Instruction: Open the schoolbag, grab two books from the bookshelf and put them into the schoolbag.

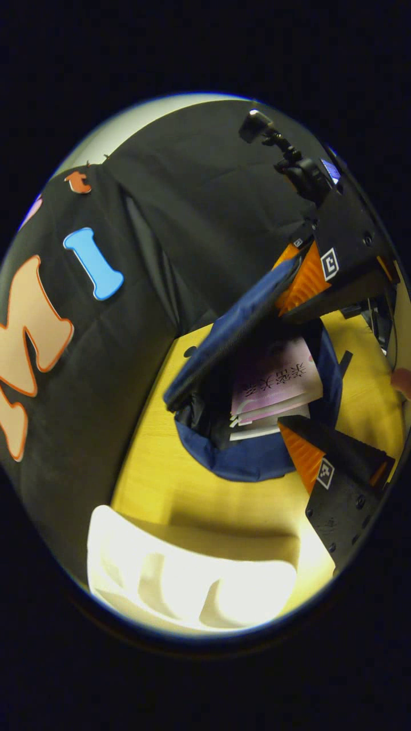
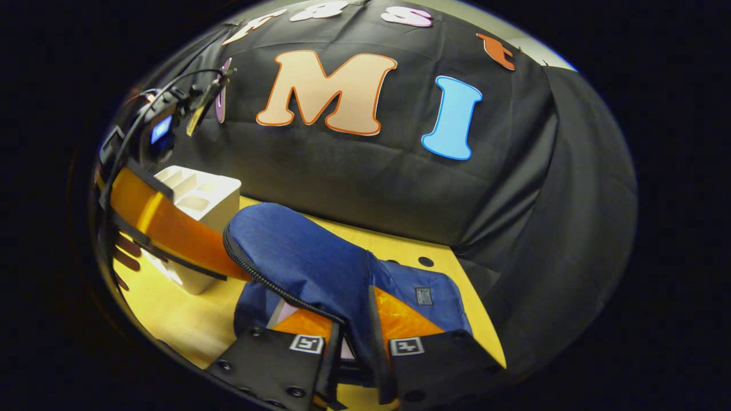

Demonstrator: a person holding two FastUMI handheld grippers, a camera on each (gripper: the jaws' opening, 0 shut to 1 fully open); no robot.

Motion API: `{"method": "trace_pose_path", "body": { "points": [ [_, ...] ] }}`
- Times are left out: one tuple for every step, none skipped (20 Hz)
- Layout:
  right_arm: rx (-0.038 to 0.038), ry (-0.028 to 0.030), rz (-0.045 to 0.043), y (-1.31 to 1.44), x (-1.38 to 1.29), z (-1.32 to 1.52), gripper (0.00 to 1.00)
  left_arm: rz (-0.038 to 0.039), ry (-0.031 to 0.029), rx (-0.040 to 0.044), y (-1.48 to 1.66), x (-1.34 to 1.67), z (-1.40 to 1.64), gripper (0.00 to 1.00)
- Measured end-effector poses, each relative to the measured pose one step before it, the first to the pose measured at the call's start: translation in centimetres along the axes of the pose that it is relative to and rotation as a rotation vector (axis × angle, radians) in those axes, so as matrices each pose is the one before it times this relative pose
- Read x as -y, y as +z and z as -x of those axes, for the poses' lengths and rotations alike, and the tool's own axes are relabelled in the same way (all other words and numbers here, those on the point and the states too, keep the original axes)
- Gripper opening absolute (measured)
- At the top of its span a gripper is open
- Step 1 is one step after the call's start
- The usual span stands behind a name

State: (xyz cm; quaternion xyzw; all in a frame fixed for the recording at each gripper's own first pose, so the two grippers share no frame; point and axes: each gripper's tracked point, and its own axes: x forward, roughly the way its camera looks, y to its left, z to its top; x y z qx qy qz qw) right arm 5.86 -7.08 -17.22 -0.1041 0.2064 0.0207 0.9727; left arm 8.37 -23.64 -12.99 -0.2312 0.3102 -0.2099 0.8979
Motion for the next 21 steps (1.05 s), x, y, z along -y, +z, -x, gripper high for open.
{"method": "trace_pose_path", "body": {
  "points": [
    [-0.01129, 0.01307, -0.01715, -0.565, -0.446, 0.215, 0.51, -0.02763, 0.04396, 0.00539, 0.205, -0.738, 1.390, 0.96],
    [-0.01108, 0.01493, -0.01093, -0.613, -0.641, 0.349, 0.60, -0.02722, 0.04394, 0.01538, 0.416, -0.901, 1.416, 0.96],
    [-0.00948, 0.00886, -0.00722, -0.337, -0.481, 0.440, 0.61, -0.01710, 0.04107, 0.02034, 0.478, -0.856, 1.233, 0.96],
    [-0.00785, 0.00829, -0.00739, -0.274, -0.371, 0.731, 0.53, -0.00828, 0.03873, 0.01942, 0.403, -0.886, 1.276, 0.96],
    [-0.00073, 0.01676, -0.00638, -0.084, -0.571, 0.759, 0.64, -0.00698, 0.04218, 0.02758, 0.666, -1.098, 1.265, 0.96],
    [0.00000, 0.00342, 0.00057, -0.093, -0.212, 0.853, 0.65, -0.00988, 0.05328, 0.02649, 1.088, -1.228, 1.058, 0.96],
    [0.00905, 0.01039, -0.00488, 0.356, -0.379, 0.887, 0.65, -0.01415, 0.05608, 0.03125, 0.795, -1.516, 0.939, 0.96],
    [0.01589, 0.01006, -0.01304, 0.593, -0.303, 0.790, 0.64, -0.01501, 0.05608, 0.03431, 1.035, -1.688, 0.901, 0.96],
    [0.02128, 0.00223, -0.01083, 0.940, -0.042, 0.585, 0.71, -0.01336, 0.04792, 0.02951, 0.803, -1.511, 0.791, 0.95],
    [0.02965, 0.00334, -0.01156, 1.304, -0.127, 0.641, 0.78, -0.00755, 0.03982, 0.03476, 0.814, -1.598, 1.136, 0.95],
    [0.03090, -0.00244, -0.01103, 1.461, 0.048, 0.323, 0.86, -0.00661, 0.03542, 0.03376, 1.078, -1.363, 0.851, 0.96],
    [0.03520, -0.00173, -0.01466, 1.681, 0.092, 0.440, 0.84, -0.00655, 0.03649, 0.03604, 0.813, -1.056, 0.683, 0.95],
    [0.03917, -0.00289, -0.01876, 1.824, -0.032, -0.015, 0.83, -0.01162, 0.03833, 0.04172, 0.968, -0.891, 0.619, 0.95],
    [0.04258, -0.00119, -0.02094, 1.776, -0.118, -0.099, 0.88, -0.01189, 0.04370, 0.04535, 1.158, -1.214, 0.631, 0.95],
    [0.04408, 0.00597, -0.01707, 1.856, -0.246, -0.293, 0.94, -0.01425, 0.04821, 0.05286, 0.911, -0.788, 0.220, 0.95],
    [0.04109, 0.00168, -0.00673, 1.537, -0.133, -0.181, 0.89, -0.01232, 0.04256, 0.04751, 1.050, -1.248, 0.013, 0.95],
    [0.03119, -0.00155, 0.00703, 1.302, -0.068, -0.407, 0.90, -0.00389, 0.03114, 0.03533, 1.005, -1.141, 0.055, 0.94],
    [0.02202, -0.00629, 0.01235, 0.955, 0.050, -0.365, 0.97, -0.00011, 0.01852, 0.02484, 0.674, -0.740, -0.089, 0.94],
    [0.01642, -0.00738, 0.01323, 0.878, 0.032, -0.236, 0.90, 0.00008, 0.01022, 0.01629, 0.224, -0.150, 0.047, 0.89],
    [0.01856, -0.00505, 0.00730, 0.672, -0.174, -0.053, 0.94, 0.00267, -0.00409, 0.00760, 0.172, -0.280, -0.135, 0.94],
    [0.01720, -0.00127, -0.00028, 0.646, -0.388, 0.001, 0.90, 0.00687, -0.02136, -0.00374, -0.095, -0.102, -0.149, 0.94]
  ]
}}
